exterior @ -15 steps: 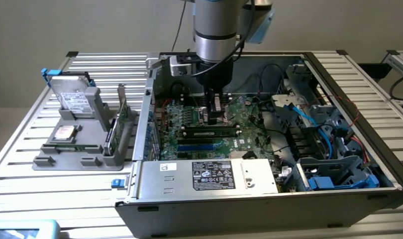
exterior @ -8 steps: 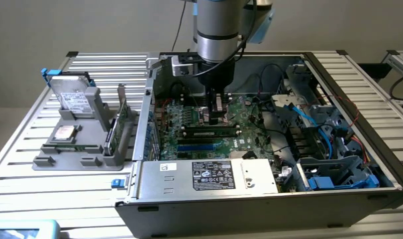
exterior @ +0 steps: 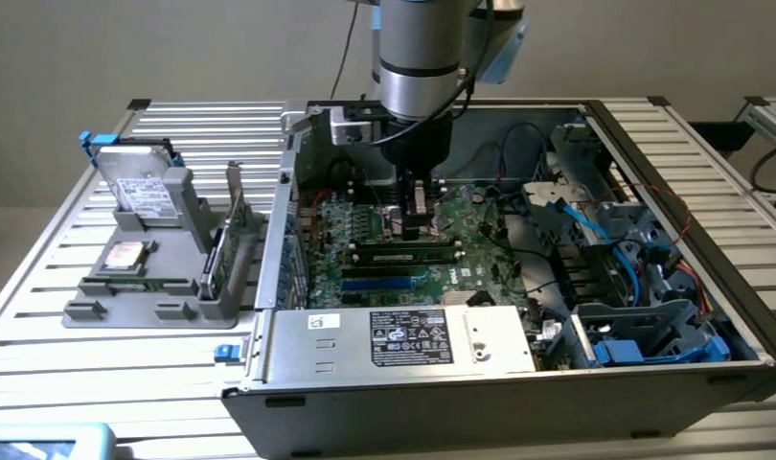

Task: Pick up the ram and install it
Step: 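Press down the ram until it locks into place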

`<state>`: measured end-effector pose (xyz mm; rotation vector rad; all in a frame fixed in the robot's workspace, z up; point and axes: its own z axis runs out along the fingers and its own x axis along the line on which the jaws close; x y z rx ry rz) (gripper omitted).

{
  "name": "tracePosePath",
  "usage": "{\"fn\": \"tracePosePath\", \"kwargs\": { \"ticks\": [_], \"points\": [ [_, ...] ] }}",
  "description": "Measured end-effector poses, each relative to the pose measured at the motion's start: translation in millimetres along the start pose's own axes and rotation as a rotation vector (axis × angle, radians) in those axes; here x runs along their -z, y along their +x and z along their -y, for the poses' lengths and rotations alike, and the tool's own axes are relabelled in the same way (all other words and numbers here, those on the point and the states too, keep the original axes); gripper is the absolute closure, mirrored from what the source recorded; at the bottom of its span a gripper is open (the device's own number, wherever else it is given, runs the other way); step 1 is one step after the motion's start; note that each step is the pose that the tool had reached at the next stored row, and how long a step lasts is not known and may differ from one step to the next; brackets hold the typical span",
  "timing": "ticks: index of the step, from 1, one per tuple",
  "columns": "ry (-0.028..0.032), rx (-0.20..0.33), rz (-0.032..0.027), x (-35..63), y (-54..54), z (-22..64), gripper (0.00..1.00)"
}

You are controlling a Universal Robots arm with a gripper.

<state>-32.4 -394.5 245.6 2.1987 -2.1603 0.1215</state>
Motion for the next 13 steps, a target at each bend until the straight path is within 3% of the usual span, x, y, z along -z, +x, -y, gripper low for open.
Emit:
{"fn": "tracePosePath", "kwargs": {
  "ticks": [13],
  "points": [
    [-0.0172, -0.178, -0.0026, 0.0, 0.0, 0.0, 0.89]
  ]
}}
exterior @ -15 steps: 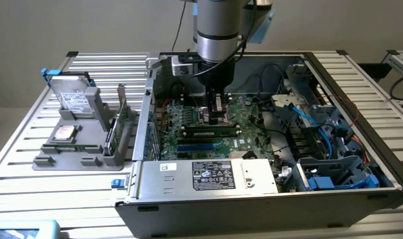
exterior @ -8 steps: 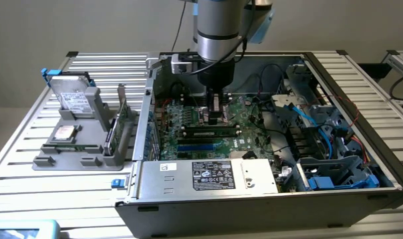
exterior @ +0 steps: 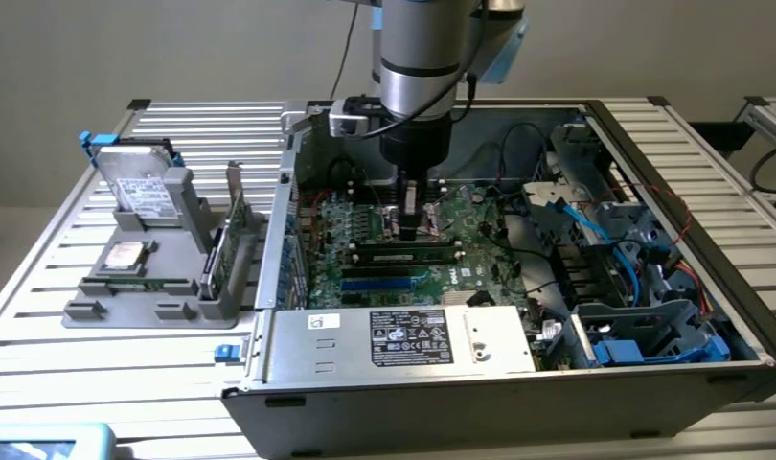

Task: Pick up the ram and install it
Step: 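Press down the ram until it locks into place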

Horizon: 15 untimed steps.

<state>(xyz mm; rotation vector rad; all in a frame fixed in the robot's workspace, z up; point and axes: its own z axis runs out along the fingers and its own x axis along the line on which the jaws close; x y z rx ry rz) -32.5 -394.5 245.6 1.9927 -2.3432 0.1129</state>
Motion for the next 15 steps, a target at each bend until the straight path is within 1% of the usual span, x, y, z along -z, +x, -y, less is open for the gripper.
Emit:
{"fn": "tracePosePath", "kwargs": {
  "ticks": [3, 6, 15],
  "points": [
    [-0.0034, -0.038, -0.0005, 0.0, 0.0, 0.0, 0.89],
    [-0.0041, -0.074, -0.0005, 0.0, 0.0, 0.0, 0.89],
    [-0.0149, -0.19, -0.0023, 0.0, 0.0, 0.0, 0.89]
  ]
}}
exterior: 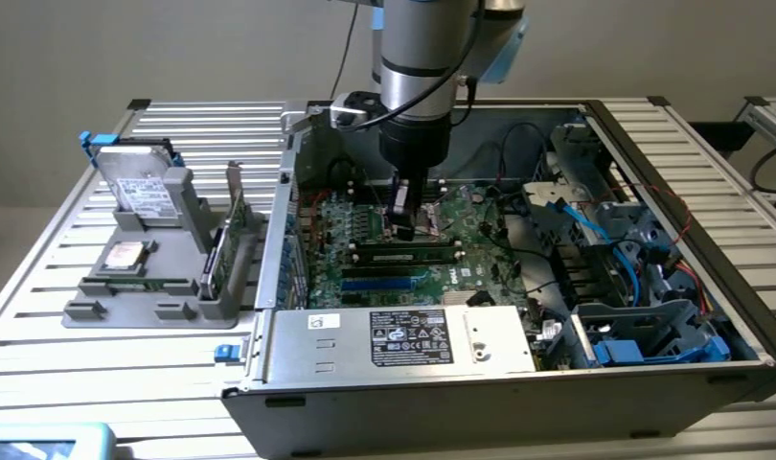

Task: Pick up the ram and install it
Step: 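Press down the ram until it locks into place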

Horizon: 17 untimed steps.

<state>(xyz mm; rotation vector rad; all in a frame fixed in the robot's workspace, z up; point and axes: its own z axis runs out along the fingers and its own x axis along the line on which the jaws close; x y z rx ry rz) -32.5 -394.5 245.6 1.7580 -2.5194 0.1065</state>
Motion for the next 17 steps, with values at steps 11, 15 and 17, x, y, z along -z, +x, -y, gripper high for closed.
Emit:
{"fn": "tracePosePath", "kwargs": {
  "ticks": [11, 15, 17],
  "points": [
    [-0.0149, -0.156, -0.0026, -0.1, -0.1, 0.0, 0.89],
    [-0.0204, -0.214, -0.0038, 0.0, 0.0, 0.0, 0.89],
    [-0.0231, -0.242, -0.0043, 0.0, 0.0, 0.0, 0.89]
  ]
}}
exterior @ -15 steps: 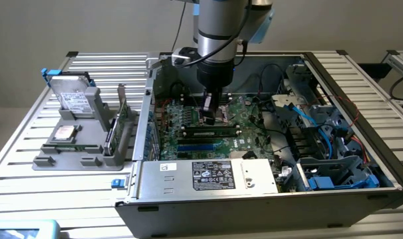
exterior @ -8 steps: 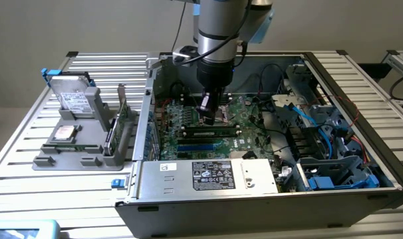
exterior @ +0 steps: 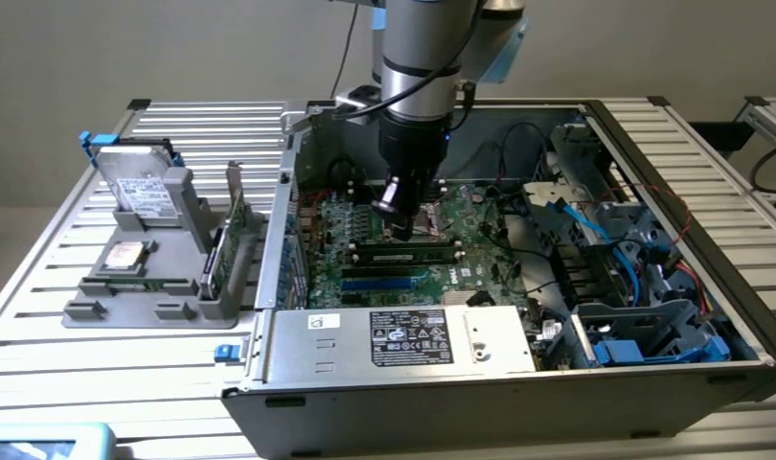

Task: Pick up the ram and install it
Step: 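Press down the ram until it locks into place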

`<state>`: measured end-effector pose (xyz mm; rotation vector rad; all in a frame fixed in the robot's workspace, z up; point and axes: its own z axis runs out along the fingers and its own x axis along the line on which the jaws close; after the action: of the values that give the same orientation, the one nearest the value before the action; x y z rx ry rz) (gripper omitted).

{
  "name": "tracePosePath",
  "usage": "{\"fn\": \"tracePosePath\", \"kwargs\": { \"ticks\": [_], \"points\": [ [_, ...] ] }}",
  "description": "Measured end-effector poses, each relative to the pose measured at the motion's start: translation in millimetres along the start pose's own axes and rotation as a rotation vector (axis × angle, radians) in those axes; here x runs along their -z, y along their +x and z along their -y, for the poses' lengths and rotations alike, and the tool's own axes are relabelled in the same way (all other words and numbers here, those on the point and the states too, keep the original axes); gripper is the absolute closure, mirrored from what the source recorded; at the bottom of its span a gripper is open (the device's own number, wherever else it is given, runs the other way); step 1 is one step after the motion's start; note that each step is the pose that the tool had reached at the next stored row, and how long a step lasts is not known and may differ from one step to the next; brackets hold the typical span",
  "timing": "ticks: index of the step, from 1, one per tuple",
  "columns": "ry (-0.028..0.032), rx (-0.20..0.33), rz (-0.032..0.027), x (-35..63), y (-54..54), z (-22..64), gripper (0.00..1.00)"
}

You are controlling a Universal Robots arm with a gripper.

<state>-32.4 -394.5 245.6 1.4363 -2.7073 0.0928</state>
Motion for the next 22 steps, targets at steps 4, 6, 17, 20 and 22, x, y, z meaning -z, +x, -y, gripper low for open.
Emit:
{"fn": "tracePosePath", "kwargs": {
  "ticks": [4, 6, 17, 20, 22],
  "points": [
    [-0.0054, -0.057, -0.0011, 0.0, 0.0, 0.0, 0.89],
    [-0.0082, -0.086, -0.0016, 0.0, 0.0, 0.0, 0.89],
    [-0.0124, -0.204, -0.0079, 0.3, 0.0, 0.1, 0.89],
    [-0.0073, -0.229, -0.0098, 0.4, 0.1, 0.1, 0.89],
    [-0.0065, -0.248, -0.009, 0.4, 0.0, 0.0, 0.89]
  ]
}}
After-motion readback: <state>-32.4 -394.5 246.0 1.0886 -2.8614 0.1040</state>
